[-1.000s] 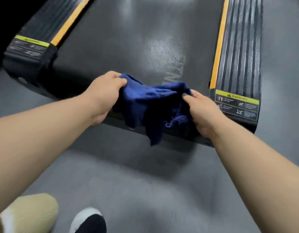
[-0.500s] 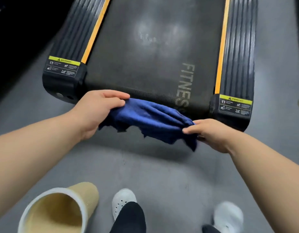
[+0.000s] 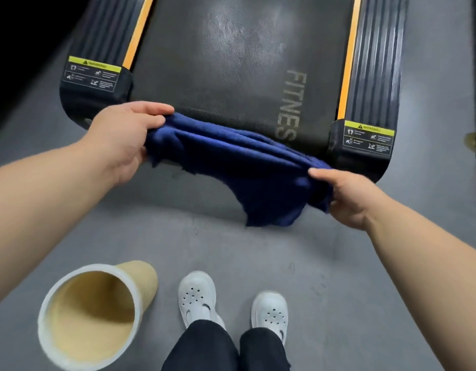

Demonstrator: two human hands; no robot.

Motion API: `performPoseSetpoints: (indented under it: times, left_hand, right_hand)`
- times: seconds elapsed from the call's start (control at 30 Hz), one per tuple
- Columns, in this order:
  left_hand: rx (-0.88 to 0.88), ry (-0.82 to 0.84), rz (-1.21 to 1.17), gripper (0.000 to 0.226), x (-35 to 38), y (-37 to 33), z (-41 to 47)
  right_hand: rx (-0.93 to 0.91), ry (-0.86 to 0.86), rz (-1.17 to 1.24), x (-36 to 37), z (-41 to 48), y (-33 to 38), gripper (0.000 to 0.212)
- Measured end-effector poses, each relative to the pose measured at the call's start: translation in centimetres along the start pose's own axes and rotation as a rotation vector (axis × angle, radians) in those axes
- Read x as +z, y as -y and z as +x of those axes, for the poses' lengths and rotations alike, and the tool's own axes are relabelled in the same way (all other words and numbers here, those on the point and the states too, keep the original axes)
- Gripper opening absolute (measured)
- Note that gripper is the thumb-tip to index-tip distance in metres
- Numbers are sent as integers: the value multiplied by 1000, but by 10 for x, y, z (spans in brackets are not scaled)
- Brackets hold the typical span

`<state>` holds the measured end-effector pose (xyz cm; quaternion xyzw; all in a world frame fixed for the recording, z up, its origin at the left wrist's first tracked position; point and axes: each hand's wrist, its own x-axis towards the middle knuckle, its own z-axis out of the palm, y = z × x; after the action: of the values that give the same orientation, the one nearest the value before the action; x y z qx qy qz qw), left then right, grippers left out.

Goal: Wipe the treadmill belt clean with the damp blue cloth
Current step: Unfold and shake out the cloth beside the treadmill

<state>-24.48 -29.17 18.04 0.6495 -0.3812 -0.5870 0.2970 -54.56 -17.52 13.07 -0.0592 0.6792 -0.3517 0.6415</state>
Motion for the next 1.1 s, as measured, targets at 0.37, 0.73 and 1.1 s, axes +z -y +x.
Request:
performPoseSetpoints:
  times: [0.37,0.73,1.1]
  left_hand:
    - [-29,37,59,35,9,21,-61]
    - [27,570,252,57,33,-15,-107]
    - [-65,518,-124,55,-20,-26,-102]
  right_hand:
    - [146,322,-347,1,-27,28,26]
    - [-72,487,-701,73,-34,-20,78]
    - [-266,346,-533,110,-32,-40,39]
